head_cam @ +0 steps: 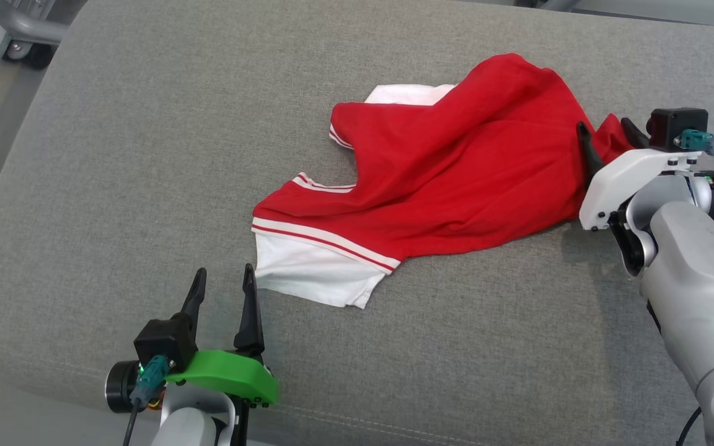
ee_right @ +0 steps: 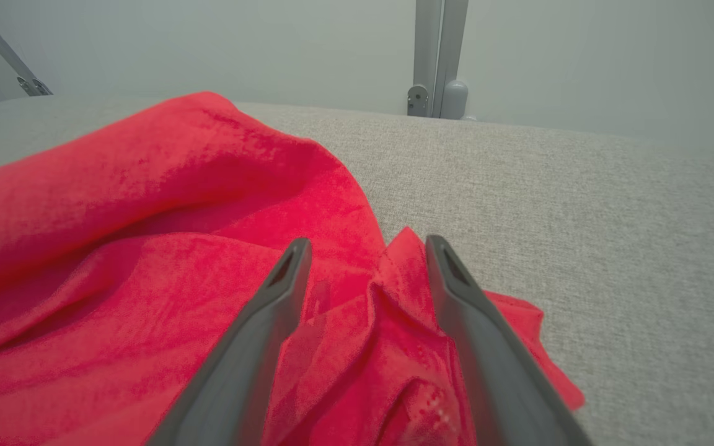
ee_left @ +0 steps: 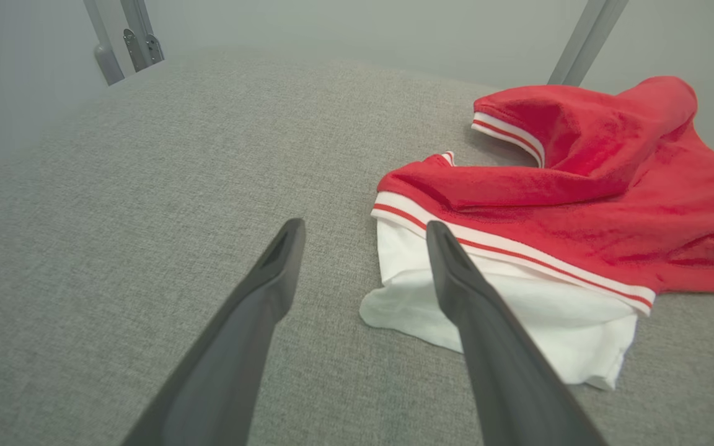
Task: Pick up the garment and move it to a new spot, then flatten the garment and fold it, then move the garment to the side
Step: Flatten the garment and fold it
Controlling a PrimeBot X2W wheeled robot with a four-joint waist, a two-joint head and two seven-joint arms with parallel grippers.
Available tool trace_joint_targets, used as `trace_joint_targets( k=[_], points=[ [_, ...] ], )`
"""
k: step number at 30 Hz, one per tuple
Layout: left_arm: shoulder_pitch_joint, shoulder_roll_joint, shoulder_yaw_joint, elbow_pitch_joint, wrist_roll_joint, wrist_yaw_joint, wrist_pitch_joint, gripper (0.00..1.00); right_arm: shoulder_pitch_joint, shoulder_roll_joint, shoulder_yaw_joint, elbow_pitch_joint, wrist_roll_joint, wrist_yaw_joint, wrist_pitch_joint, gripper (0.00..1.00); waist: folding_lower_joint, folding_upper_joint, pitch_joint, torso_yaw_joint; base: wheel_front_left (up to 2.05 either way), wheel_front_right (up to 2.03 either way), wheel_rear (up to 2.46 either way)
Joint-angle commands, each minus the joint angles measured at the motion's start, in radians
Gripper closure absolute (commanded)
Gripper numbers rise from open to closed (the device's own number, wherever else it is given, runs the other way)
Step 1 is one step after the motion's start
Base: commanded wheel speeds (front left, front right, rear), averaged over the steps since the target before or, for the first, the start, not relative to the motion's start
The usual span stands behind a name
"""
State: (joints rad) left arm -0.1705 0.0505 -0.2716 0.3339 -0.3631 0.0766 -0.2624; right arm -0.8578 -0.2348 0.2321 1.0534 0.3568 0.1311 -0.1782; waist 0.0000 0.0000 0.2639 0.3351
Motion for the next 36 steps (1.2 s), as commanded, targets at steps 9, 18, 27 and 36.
trace_joint_targets(
  k=[9,18,27,36],
  points=[
    [0.018,0.001,-0.014,-0.033,0.016,0.004,-0.004,0.00,0.070,-0.043,0.045,-0.041,0.062,-0.001,-0.076,0.00,0.0000,0.0000,-0.061,-0.098,0.00,0.00,0.00],
    [0.034,0.001,-0.023,-0.092,0.041,0.013,-0.003,0.00,0.300,-0.055,0.031,-0.239,0.124,-0.001,-0.088,0.00,0.0000,0.0000,-0.080,-0.158,0.00,0.00,0.00],
    [0.013,0.001,-0.018,-0.115,0.062,0.005,-0.003,0.00,0.330,0.020,-0.007,-0.321,0.088,-0.001,-0.088,0.00,0.0000,0.0000,-0.049,-0.137,0.00,0.00,0.00],
    [-0.002,0.001,-0.018,-0.118,0.067,0.009,-0.003,0.00,0.233,0.042,-0.025,-0.185,0.048,-0.001,-0.088,0.00,0.0000,0.0000,-0.011,-0.074,0.00,0.00,0.00]
  ],
)
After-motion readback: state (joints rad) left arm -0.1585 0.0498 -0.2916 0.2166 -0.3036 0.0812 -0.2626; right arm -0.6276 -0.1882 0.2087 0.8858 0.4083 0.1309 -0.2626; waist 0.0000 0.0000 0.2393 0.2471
